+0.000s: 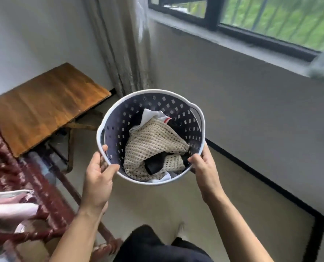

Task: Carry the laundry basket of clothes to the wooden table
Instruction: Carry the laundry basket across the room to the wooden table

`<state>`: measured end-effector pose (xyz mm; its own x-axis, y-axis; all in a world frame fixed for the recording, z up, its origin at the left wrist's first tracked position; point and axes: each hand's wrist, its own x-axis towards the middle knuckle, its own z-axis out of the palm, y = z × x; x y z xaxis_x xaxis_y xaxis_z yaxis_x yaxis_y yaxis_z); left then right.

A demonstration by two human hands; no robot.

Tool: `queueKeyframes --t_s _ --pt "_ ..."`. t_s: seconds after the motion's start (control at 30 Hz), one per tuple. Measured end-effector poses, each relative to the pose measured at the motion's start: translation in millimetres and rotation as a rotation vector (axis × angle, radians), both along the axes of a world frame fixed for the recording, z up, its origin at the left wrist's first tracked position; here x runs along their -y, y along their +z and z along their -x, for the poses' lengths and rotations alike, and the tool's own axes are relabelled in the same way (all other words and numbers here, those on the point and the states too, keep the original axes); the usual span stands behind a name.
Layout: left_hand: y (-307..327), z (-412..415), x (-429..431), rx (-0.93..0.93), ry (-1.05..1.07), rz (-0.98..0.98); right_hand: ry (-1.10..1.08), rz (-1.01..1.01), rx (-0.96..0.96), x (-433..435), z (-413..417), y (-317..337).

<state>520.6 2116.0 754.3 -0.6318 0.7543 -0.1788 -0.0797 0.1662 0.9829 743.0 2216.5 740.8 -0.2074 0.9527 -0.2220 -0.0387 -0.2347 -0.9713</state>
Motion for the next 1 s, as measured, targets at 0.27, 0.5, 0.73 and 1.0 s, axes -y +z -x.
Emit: queueKeyframes --t_s 0.27,0.5,0.73,1.0 --pt "-17.3 106.5 -79.4 0.030 0.316 -0.015 0.338 -0.060 0.047 -145.7 142.5 -1.5" --pt "-14.3 206.1 -176.5 0.059 0.414 -0.076 0.405 -0.054 0.089 -254.4 260.9 4.9" --pt "0.9 296.4 -264.2 0.011 0.422 -0.049 0.415 -0.053 0.101 -348.2 356.9 9.2" --pt "-11.6 403.3 -362.9 0.001 0.581 0.003 0.554 -0.010 0.060 -460.7 492.8 -15.0"
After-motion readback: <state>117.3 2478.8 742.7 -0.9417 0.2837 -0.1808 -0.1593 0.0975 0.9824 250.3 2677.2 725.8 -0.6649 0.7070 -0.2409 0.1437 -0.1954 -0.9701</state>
